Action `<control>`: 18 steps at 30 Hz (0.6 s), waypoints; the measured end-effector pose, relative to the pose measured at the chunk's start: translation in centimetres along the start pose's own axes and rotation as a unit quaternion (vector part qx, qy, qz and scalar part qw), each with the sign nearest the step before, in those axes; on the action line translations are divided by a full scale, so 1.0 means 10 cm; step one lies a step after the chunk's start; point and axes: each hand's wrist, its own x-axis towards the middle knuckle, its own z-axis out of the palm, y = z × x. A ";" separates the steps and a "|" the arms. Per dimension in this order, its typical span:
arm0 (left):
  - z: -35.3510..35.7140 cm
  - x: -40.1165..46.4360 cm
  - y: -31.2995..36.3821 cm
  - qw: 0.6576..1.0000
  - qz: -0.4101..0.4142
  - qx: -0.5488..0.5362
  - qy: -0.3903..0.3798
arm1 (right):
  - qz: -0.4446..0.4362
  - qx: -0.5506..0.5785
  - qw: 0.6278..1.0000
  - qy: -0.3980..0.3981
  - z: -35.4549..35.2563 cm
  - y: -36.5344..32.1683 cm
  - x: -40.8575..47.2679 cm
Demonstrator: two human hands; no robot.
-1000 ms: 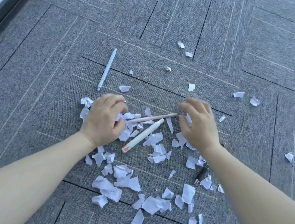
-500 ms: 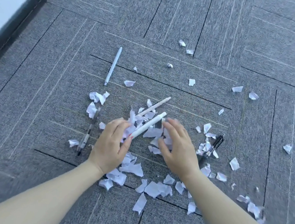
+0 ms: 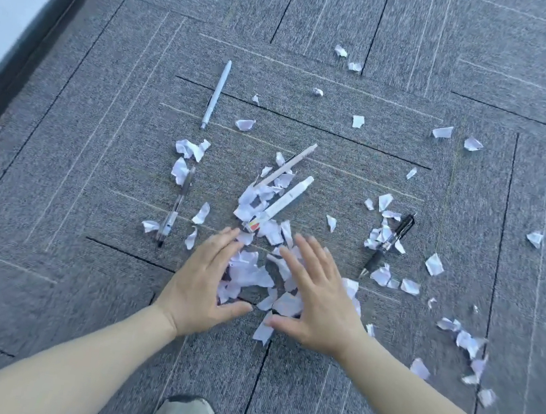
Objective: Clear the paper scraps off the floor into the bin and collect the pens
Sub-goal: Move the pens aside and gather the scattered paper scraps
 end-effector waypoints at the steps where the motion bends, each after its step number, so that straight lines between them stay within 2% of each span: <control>1: 0.03 -0.04 0.02 1.000 0.001 0.025 -0.014 | -0.019 -0.026 0.999 -0.007 0.07 -0.03 -0.03; 5: 0.14 -0.02 0.07 0.991 -0.007 0.132 -0.027 | -0.017 -0.073 0.997 0.015 0.22 -0.09 0.03; 8: 0.10 0.27 0.06 0.991 -0.012 0.136 -0.008 | 0.007 -0.045 0.997 0.061 0.21 -0.11 0.25; 12: 0.01 0.69 0.05 0.993 -0.011 0.114 0.018 | -0.010 -0.035 0.996 0.084 0.14 -0.09 0.55; 18: -0.10 0.84 -0.04 0.985 -0.045 0.149 0.075 | -0.039 -0.094 0.979 0.175 0.08 -0.05 0.71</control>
